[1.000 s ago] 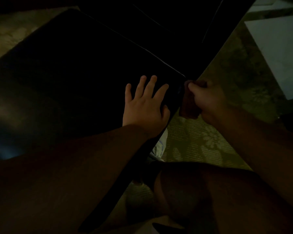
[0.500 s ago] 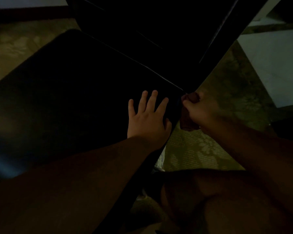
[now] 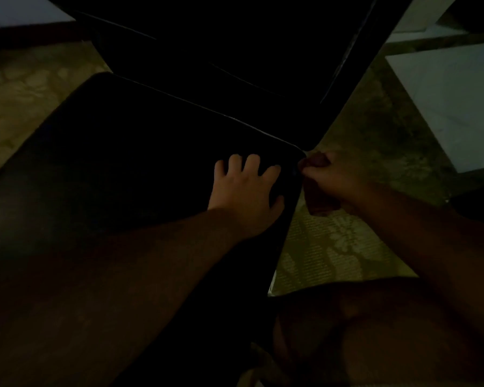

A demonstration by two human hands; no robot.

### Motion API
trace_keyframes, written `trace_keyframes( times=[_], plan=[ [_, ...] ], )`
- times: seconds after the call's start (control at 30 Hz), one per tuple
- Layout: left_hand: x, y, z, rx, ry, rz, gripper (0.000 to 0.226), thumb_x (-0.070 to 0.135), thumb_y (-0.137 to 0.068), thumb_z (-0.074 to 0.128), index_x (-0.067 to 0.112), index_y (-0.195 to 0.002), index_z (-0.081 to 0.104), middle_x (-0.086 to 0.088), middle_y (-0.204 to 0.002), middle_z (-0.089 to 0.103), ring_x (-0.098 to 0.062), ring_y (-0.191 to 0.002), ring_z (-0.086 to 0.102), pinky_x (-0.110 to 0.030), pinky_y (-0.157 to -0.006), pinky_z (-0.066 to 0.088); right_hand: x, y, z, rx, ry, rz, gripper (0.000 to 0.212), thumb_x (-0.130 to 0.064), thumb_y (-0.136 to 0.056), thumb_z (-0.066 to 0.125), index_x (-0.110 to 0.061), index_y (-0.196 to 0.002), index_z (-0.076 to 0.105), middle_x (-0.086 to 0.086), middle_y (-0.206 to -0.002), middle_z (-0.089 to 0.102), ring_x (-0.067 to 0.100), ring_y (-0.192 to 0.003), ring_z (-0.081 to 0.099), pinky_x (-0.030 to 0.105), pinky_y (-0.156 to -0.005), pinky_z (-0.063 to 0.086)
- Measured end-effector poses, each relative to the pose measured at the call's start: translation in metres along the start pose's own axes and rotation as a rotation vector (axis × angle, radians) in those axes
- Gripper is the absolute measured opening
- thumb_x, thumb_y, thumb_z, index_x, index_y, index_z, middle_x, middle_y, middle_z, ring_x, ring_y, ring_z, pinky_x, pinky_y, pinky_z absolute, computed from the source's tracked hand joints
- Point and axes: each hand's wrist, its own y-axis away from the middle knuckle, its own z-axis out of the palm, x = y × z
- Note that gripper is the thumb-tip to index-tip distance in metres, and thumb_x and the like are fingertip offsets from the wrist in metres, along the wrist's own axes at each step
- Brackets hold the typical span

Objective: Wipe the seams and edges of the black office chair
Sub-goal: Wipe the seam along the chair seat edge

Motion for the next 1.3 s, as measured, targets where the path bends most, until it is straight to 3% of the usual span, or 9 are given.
trace_keyframes(
  times=[0.07,0.2,0.33,0.47,0.6,0.8,0.93,1.07,1.3],
  plan=[
    [-0.014,-0.006,0.002,-0.005,-0.034,0.101,0.067,0.066,-0.092,0.034,0.038,-0.152,0.031,-0.008,-0.158,0.029,-0.036,-0.147,0.021,-0.060,-0.116,0.019,0.000,-0.002,-0.007,0.026,0.046,-0.024,0.035,-0.040,-0.087,0.069,-0.019,-0.113,0.062,0.008,-0.108,0.063,0.027,-0.100,0.062,0.038,-0.085,0.053],
    [-0.016,-0.011,0.013,-0.068,-0.024,0.117,0.072,0.066,-0.093,0.022,0.042,-0.158,0.003,0.006,-0.170,-0.003,-0.027,-0.156,-0.010,-0.068,-0.118,-0.002,-0.002,-0.007,-0.011,0.131,0.102,-0.112,0.027,-0.039,-0.091,0.064,-0.018,-0.108,0.063,0.006,-0.105,0.063,0.024,-0.096,0.059,0.033,-0.083,0.048],
    [-0.018,-0.016,0.009,-0.074,-0.001,0.112,0.072,0.067,-0.092,0.024,0.043,-0.158,0.008,0.008,-0.170,0.001,-0.025,-0.156,-0.008,-0.067,-0.119,-0.003,-0.004,-0.013,-0.003,0.110,0.118,-0.110,0.022,-0.032,-0.092,0.061,-0.019,-0.110,0.065,0.008,-0.103,0.066,0.025,-0.095,0.062,0.036,-0.084,0.051],
    [-0.018,-0.014,0.010,-0.085,0.015,0.114,0.072,0.067,-0.091,0.024,0.042,-0.157,0.013,0.008,-0.169,0.004,-0.025,-0.156,-0.007,-0.067,-0.119,-0.003,-0.006,-0.013,0.000,0.102,0.173,-0.163,0.026,-0.026,-0.094,0.061,-0.020,-0.119,0.066,0.007,-0.109,0.064,0.021,-0.097,0.058,0.026,-0.076,0.039],
    [-0.018,-0.014,0.009,-0.064,0.016,0.113,0.071,0.067,-0.091,0.025,0.042,-0.157,0.015,0.009,-0.169,0.006,-0.025,-0.156,-0.005,-0.066,-0.119,-0.001,-0.005,-0.011,0.001,0.129,0.180,-0.208,0.021,-0.028,-0.091,0.065,-0.014,-0.107,0.068,0.004,-0.096,0.064,0.018,-0.087,0.058,0.029,-0.074,0.043],
    [-0.017,-0.013,0.012,-0.037,0.018,0.108,0.072,0.066,-0.090,0.023,0.041,-0.157,0.015,0.008,-0.169,0.008,-0.025,-0.157,-0.004,-0.066,-0.119,0.000,-0.013,-0.025,0.009,0.172,0.310,-0.127,0.032,-0.033,-0.096,0.055,-0.014,-0.121,0.060,0.012,-0.117,0.061,0.030,-0.110,0.057,0.029,-0.080,0.036],
    [-0.017,-0.012,0.011,-0.045,0.025,0.112,0.073,0.067,-0.090,0.024,0.041,-0.157,0.014,0.008,-0.169,0.006,-0.025,-0.156,-0.005,-0.066,-0.119,-0.002,-0.016,-0.027,0.005,0.130,0.350,-0.152,0.026,-0.033,-0.095,0.055,-0.014,-0.111,0.064,0.010,-0.105,0.062,0.028,-0.101,0.059,0.031,-0.079,0.042],
    [-0.017,-0.011,0.010,-0.048,0.036,0.118,0.073,0.067,-0.090,0.025,0.041,-0.157,0.015,0.008,-0.169,0.008,-0.025,-0.156,-0.005,-0.066,-0.119,-0.002,-0.016,-0.025,-0.003,0.099,0.364,-0.195,0.021,-0.031,-0.094,0.059,-0.015,-0.106,0.067,0.004,-0.093,0.057,0.024,-0.094,0.057,0.025,-0.071,0.031],
    [-0.018,-0.013,0.010,-0.045,0.035,0.122,0.075,0.067,-0.087,0.022,0.040,-0.157,0.019,0.007,-0.168,0.013,-0.026,-0.156,-0.001,-0.066,-0.119,-0.001,-0.024,-0.025,0.002,0.111,0.345,-0.204,0.019,-0.029,-0.094,0.058,-0.016,-0.104,0.068,0.005,-0.093,0.061,0.026,-0.095,0.062,0.026,-0.070,0.037]
  ],
)
